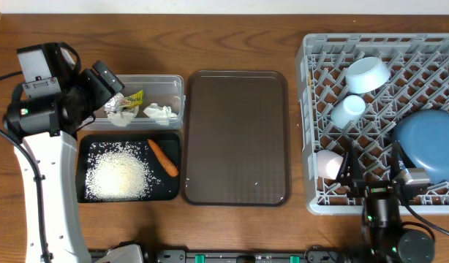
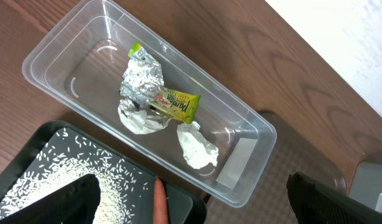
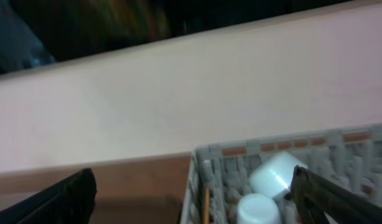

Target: Sort waste into correct bins and load items into the dishwasher rack

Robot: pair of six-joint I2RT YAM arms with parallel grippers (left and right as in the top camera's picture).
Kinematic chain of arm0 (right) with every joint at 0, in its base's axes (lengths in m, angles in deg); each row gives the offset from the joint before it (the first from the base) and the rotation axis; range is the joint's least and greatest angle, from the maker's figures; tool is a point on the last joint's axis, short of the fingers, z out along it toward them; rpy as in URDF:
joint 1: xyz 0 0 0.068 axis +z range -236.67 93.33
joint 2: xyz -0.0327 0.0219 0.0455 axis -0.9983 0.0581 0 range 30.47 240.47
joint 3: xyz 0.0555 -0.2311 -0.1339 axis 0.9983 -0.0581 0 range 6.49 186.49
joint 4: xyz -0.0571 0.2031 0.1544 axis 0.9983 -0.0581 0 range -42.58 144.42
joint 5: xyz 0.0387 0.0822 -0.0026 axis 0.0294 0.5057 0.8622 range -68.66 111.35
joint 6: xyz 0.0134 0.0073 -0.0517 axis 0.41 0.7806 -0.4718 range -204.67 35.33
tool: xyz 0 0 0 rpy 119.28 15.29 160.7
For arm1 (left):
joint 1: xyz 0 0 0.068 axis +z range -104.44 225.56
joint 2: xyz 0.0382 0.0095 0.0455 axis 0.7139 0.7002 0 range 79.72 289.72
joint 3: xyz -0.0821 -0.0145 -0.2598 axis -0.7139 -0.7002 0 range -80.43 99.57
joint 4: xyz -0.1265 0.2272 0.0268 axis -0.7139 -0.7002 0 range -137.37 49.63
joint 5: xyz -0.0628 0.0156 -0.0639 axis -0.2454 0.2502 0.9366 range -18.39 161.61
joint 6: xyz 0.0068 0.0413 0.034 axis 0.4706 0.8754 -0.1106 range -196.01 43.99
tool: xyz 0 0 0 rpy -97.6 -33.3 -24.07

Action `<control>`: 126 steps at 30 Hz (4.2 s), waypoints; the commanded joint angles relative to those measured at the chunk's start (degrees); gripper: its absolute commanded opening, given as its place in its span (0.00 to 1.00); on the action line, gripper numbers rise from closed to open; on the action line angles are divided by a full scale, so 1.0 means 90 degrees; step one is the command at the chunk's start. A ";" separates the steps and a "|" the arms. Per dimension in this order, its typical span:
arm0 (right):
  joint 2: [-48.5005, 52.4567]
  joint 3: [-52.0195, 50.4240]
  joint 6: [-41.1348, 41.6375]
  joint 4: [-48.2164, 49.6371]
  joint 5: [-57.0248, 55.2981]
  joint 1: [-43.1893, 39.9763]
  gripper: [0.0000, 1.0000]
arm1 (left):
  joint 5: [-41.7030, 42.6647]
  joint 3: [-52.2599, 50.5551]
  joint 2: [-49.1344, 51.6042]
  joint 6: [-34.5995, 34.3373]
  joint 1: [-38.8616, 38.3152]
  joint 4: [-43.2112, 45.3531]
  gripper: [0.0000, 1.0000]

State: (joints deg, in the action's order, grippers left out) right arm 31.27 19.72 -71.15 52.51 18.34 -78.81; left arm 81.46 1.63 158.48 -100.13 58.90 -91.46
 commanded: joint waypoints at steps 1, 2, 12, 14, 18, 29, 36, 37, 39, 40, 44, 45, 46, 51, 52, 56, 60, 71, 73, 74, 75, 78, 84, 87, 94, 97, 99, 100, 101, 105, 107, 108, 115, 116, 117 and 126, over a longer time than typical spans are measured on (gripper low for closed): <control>-0.0053 -0.0534 0.0486 0.0658 0.0002 0.0044 0.99 | -0.0102 -0.0046 -0.0017 0.0061 0.0017 -0.0012 0.98; -0.0053 -0.0670 0.0532 0.0903 0.0002 0.0044 0.99 | -0.0102 -0.0046 -0.0017 0.0058 0.0017 -0.0012 0.98; -0.0056 -0.1435 0.0515 0.1392 0.0002 0.0044 0.99 | -0.0102 -0.0046 -0.0017 0.0058 0.0017 -0.0012 0.98; -0.0056 -0.1435 0.0350 0.1127 0.0002 0.0041 0.99 | -0.0102 -0.0046 -0.0017 0.0061 0.0017 -0.0012 0.98; -0.0056 -0.1438 -0.0168 0.0342 0.0005 0.0044 0.99 | -0.0102 -0.0046 -0.0017 0.0061 0.0017 -0.0012 0.98; -0.0058 -0.1438 -0.2322 -0.0265 0.0357 0.0041 0.99 | -0.0102 -0.0046 -0.0017 0.0058 0.0017 -0.0012 0.98; -0.0058 -0.1438 -0.2271 -0.0262 0.0362 0.0046 0.99 | -0.0102 -0.0046 -0.0017 0.0058 0.0017 -0.0012 0.98; -0.0061 -0.1438 -0.2271 -0.0262 0.0362 0.0046 0.99 | -0.0102 -0.0046 -0.0017 0.0061 0.0017 -0.0012 0.98; -0.0061 -0.1438 -0.2271 -0.0262 0.0362 0.0046 0.99 | -0.0102 -0.0046 -0.0017 0.0058 0.0017 -0.0012 0.98; -0.0058 -0.1438 -0.2271 -0.0262 0.0362 0.0044 0.99 | -0.0102 -0.0046 -0.0017 0.0061 0.0017 -0.0012 0.98; -0.0058 -0.1438 -0.2271 -0.0262 0.0362 0.0039 0.99 | -0.0102 -0.0046 -0.0017 0.0061 0.0017 -0.0012 0.98; -0.0058 -0.1438 -0.2271 -0.0262 0.0362 0.0039 0.99 | -0.0102 -0.0046 -0.0017 0.0058 0.0017 -0.0012 0.98; -0.0058 -0.1438 -0.2271 -0.0262 0.0359 0.0039 0.99 | -0.0102 -0.0046 -0.0017 0.0061 0.0017 -0.0012 0.98; -0.0058 -0.1435 -0.2271 -0.0262 0.0362 0.0039 0.99 | -0.0102 -0.0046 -0.0017 0.0061 0.0017 -0.0012 0.98; -0.0058 -0.1438 -0.2271 -0.0262 0.0359 0.0039 0.99 | -0.0102 -0.0046 -0.0017 0.0061 0.0017 -0.0012 0.98; -0.0056 -0.1435 -0.2271 -0.0262 0.0359 0.0039 0.99 | -0.0102 -0.0046 -0.0017 0.0061 0.0017 -0.0012 0.98; -0.0058 -0.1438 -0.2268 -0.0262 0.0362 0.0039 0.99 | -0.0102 -0.0046 -0.0017 0.0061 0.0017 -0.0012 0.98; -0.0056 -0.1435 -0.2271 -0.0262 0.0362 0.0039 0.99 | -0.0104 -0.0058 -0.0090 0.0061 -0.0022 -0.0015 0.98; -0.0056 -0.1435 -0.2271 -0.0262 0.0362 0.0039 0.99 | -0.0104 -0.0058 -0.0347 0.0058 -0.0080 -0.0012 0.98; -0.0058 -0.1435 -0.2268 -0.0262 0.0362 0.0039 0.99 | -0.0102 -0.0058 -0.0573 0.0061 -0.0138 -0.0012 0.98; -0.0056 -0.1438 -0.2271 -0.0262 0.0362 0.0039 0.99 | -0.0104 -0.0058 -0.0738 0.0061 -0.0204 -0.0012 0.98; -0.0056 -0.1435 -0.2271 -0.0262 0.0362 0.0039 0.99 | -0.0102 -0.0058 -0.1467 0.0058 -0.0597 -0.0012 0.98; -0.0056 -0.1438 -0.2271 -0.0265 0.0359 0.0039 0.99 | -0.0102 -0.0058 -0.3079 0.0058 -0.1654 -0.0012 0.98; -0.0056 -0.1435 -0.2268 -0.0262 0.0362 0.0039 0.99 | -0.0102 -0.0061 -0.3871 0.0058 -0.2042 -0.0012 0.98; -0.0056 -0.1435 -0.2271 -0.0262 0.0362 0.0039 0.99 | -0.0100 -0.0219 -0.5338 0.0058 -0.2416 -0.0012 0.98; -0.0056 -0.1438 -0.2268 -0.0262 0.0362 0.0039 0.99 | -0.0102 -0.0459 -0.5850 0.0061 -0.2416 -0.0012 0.98; -0.0056 -0.1438 -0.2271 -0.0262 0.0362 0.0039 0.99 | -0.0102 -0.0682 -0.6110 0.0058 -0.2416 -0.0012 0.98; -0.0056 -0.1435 -0.2271 -0.0262 0.0362 0.0039 0.99 | -0.0102 -0.0823 -0.6232 0.0058 -0.2414 -0.0012 0.98; -0.0056 -0.1435 -0.2271 -0.0262 0.0362 0.0039 0.99 | -0.0102 -0.0988 -0.6351 0.0061 -0.2414 -0.0012 0.98; -0.0056 -0.1435 -0.2271 -0.0262 0.0362 0.0039 0.99 | -0.0102 -0.1736 -0.6764 0.0061 -0.2414 -0.0012 0.98; -0.0056 -0.1435 -0.2271 -0.0262 0.0359 0.0039 0.99 | -0.0102 -0.2096 -0.6931 0.0061 -0.2414 -0.0012 0.98; -0.0056 -0.1435 -0.2271 -0.0262 0.0362 0.0039 0.99 | -0.0102 -0.2305 -0.7021 0.0061 -0.2414 -0.0012 0.98; -0.0056 -0.1435 -0.2271 -0.0262 0.0362 0.0039 0.99 | -0.0104 -0.3662 -0.7655 0.0061 -0.2414 -0.0056 0.98; -0.0056 -0.1435 -0.2268 -0.0262 0.0362 0.0039 0.99 | -0.0104 -0.3837 -0.7740 0.0061 -0.2414 -0.0056 0.98; -0.0056 -0.1435 -0.2268 -0.0262 0.0359 0.0039 0.99 | -0.0104 -0.4068 -0.7854 0.0058 -0.2414 -0.0053 0.98; -0.0056 -0.1435 -0.2271 -0.0262 0.0362 0.0039 0.99 | -0.0104 -0.5340 -0.8488 0.0058 -0.2414 0.0095 0.98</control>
State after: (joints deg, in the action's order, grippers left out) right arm 31.16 6.89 -91.17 50.37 21.38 -78.81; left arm 81.04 -44.40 83.84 -100.13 37.46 -90.96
